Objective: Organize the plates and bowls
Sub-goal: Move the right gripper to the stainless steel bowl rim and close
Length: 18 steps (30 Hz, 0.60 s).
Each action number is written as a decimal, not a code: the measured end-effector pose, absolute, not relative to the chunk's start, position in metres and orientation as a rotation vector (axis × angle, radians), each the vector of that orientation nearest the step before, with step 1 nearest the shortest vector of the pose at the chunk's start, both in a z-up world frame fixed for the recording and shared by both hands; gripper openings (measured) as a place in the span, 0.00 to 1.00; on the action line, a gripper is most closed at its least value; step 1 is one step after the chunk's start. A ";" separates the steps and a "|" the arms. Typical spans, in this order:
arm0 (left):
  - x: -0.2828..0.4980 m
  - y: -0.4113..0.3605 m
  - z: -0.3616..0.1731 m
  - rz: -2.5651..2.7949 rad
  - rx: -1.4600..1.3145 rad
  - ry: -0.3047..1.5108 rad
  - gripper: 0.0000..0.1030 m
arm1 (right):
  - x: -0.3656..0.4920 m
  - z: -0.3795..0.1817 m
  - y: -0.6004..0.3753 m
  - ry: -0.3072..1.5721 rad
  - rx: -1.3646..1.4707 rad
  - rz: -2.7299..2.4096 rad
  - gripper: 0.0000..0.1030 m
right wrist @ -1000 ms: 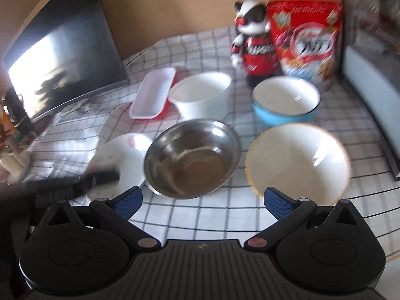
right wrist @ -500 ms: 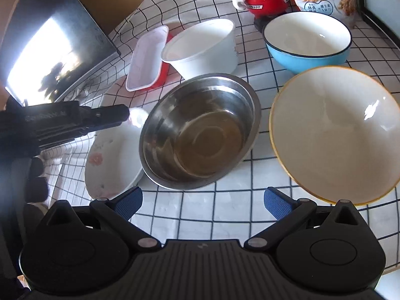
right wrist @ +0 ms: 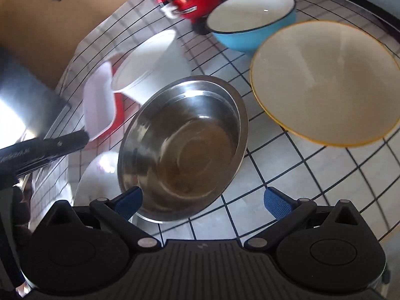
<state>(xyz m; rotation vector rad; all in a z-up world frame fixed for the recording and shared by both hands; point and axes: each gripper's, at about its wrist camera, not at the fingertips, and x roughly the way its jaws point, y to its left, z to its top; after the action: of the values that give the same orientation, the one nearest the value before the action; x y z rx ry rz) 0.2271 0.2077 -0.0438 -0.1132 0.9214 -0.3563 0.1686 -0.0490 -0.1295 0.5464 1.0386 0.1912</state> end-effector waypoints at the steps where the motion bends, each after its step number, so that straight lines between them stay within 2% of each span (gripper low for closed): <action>1: 0.230 0.209 -0.044 -0.374 -0.107 0.924 0.15 | 0.168 -0.131 -0.048 1.035 0.561 0.180 1.00; 10: 0.245 0.218 -0.052 -0.466 -0.122 0.957 0.15 | 0.166 -0.142 -0.044 1.032 0.622 0.071 1.00; 18: 0.263 0.229 -0.059 -0.552 -0.304 0.979 0.15 | 0.174 -0.154 -0.046 1.071 0.664 0.034 1.00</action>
<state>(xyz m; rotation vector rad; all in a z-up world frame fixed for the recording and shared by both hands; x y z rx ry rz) 0.2628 0.2295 -0.0586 -0.3038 0.9791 -0.5519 0.1745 -0.0460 -0.1538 0.6644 1.0707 0.0341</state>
